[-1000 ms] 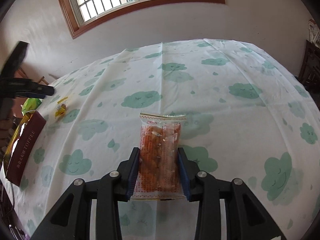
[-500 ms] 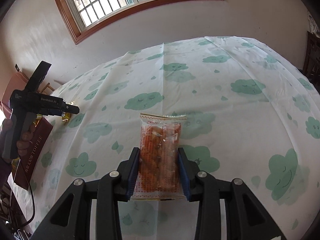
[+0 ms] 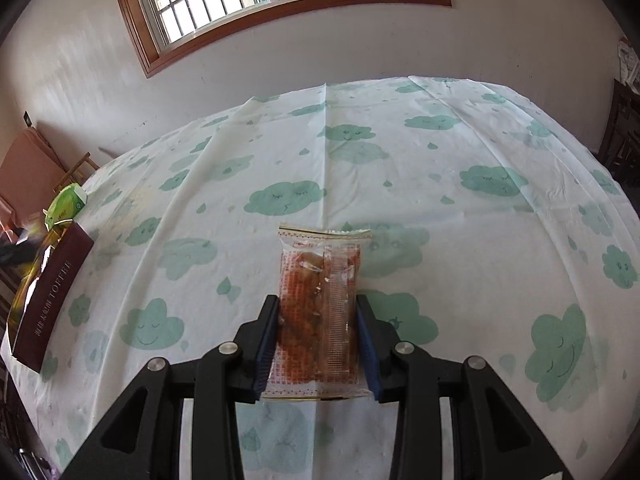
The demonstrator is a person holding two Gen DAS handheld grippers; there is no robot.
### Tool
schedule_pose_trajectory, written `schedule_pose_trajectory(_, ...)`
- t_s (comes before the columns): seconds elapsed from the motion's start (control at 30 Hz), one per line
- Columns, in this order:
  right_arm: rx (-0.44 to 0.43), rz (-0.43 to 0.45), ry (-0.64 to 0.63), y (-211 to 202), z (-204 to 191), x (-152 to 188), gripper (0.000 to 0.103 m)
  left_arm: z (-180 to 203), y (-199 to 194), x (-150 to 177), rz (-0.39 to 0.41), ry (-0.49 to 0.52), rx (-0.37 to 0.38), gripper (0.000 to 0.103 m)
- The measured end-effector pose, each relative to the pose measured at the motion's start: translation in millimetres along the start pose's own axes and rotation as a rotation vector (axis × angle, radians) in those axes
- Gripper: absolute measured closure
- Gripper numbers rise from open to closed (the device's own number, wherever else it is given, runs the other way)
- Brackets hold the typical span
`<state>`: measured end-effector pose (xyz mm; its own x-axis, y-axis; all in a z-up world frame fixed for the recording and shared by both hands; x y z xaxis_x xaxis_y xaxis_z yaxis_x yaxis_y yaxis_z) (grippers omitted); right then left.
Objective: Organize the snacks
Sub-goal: 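Grasp the yellow-wrapped candy with the left gripper while right holds the orange bag, then lower the yellow candy into the tin and open the left gripper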
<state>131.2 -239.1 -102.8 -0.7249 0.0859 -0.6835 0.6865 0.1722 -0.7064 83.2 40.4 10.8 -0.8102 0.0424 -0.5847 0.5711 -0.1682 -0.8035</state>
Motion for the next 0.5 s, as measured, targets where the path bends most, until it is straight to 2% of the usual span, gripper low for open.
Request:
schedule_pose_trajectory(0.2, 0.014, -0.003, -0.013, 0, -1, 0, 0.066, -13, -47, 34, 0.040, 0.008, -0.063, 0.082)
schedule_pose_trajectory(0.5, 0.062, -0.011, -0.056, 2, -5, 0, 0.066, -34, -82, 53, 0.104, 0.021, -0.148, 0.082)
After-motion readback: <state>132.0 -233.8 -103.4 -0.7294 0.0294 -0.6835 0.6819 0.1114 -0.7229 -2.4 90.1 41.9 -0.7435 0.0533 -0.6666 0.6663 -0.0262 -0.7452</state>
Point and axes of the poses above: each gripper's, at about its wrist camera, not at the fingertips, and y roughly the way its jaws point, z to its right, x to its underside, the point moved 6 cm from there along y, roughly the way its jaws point, and after that the axes turned 3 degrees about z, right-handed, at the moved point
